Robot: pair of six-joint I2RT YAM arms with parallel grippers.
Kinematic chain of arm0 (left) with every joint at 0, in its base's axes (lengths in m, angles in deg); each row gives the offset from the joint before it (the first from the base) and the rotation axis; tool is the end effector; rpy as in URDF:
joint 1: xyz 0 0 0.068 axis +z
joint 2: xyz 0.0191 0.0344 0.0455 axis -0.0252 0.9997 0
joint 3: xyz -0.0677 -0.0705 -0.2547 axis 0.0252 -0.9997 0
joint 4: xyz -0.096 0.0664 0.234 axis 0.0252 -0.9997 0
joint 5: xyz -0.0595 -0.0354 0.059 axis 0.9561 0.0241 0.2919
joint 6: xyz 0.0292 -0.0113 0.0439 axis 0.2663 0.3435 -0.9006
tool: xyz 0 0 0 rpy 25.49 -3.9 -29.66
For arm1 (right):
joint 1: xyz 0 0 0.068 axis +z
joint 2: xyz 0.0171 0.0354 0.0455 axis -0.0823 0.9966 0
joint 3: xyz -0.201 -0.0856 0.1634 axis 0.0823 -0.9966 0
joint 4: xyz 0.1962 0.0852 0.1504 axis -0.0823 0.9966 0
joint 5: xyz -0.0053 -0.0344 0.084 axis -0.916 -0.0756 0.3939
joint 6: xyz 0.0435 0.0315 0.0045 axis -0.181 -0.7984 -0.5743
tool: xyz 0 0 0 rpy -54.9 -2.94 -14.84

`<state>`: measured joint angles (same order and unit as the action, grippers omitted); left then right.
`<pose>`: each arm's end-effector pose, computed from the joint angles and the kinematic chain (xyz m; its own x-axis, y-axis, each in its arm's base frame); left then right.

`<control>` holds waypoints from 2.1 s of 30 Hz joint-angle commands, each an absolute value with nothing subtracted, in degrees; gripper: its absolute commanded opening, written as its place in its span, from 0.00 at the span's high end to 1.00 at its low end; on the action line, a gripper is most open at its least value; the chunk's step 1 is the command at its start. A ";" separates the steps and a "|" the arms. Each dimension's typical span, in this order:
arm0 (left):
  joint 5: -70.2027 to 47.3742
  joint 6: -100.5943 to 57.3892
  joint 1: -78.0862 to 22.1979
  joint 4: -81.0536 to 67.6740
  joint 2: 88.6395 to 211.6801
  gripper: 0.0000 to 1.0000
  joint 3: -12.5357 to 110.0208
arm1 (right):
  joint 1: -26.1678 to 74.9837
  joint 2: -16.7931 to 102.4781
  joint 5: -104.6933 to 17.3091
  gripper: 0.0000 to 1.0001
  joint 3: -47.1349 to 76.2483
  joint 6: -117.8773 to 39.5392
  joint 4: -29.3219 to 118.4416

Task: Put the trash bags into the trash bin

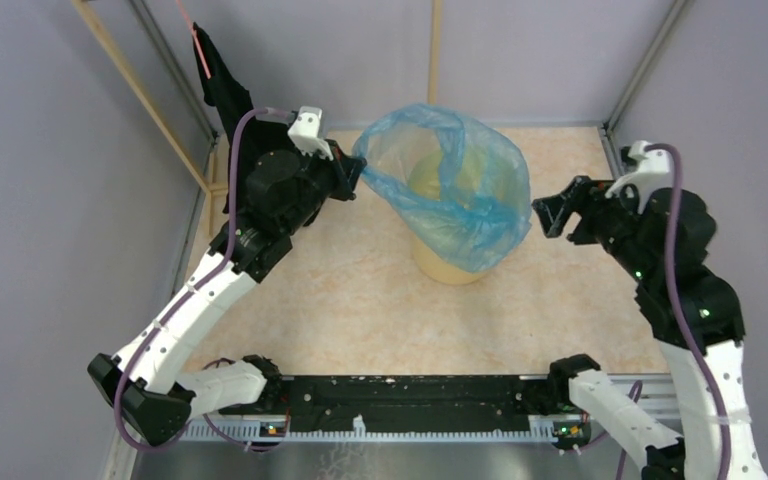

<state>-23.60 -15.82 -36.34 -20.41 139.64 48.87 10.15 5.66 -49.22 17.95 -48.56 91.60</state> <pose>0.2085 -0.1425 0.4357 -0.2111 -0.2158 -0.9533 0.4734 0.8307 -0.2929 0.0988 0.0276 0.4630 -0.2823 0.2136 -0.9353 -0.2213 0.9341 0.2801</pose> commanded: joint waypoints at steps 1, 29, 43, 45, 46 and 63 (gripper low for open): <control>-23.44 -16.66 -36.10 -17.80 138.69 1.00 49.95 | 10.13 7.41 -39.30 0.35 11.74 -53.09 86.33; -17.02 -11.06 -36.10 -16.20 138.25 1.00 46.30 | 18.40 37.67 -50.85 0.71 2.86 -56.20 62.98; -13.54 -8.79 -36.12 -13.94 137.91 1.00 44.70 | 18.37 25.96 -56.17 0.11 18.93 -44.36 77.31; -13.32 -8.52 -36.09 -14.16 137.96 1.00 44.89 | 18.40 28.43 -56.02 0.11 22.48 -45.61 76.17; -12.94 -8.30 -36.09 -14.41 138.06 1.00 45.02 | 18.28 29.73 -55.91 0.11 23.47 -46.43 74.56; -8.88 -6.61 -36.13 -14.85 137.88 1.00 45.70 | 11.38 50.10 -28.18 0.44 29.88 -55.68 67.82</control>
<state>-10.24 -6.88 -36.34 -17.46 138.32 45.32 10.13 54.16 -34.21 34.78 -53.94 70.97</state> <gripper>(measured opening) 0.006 0.640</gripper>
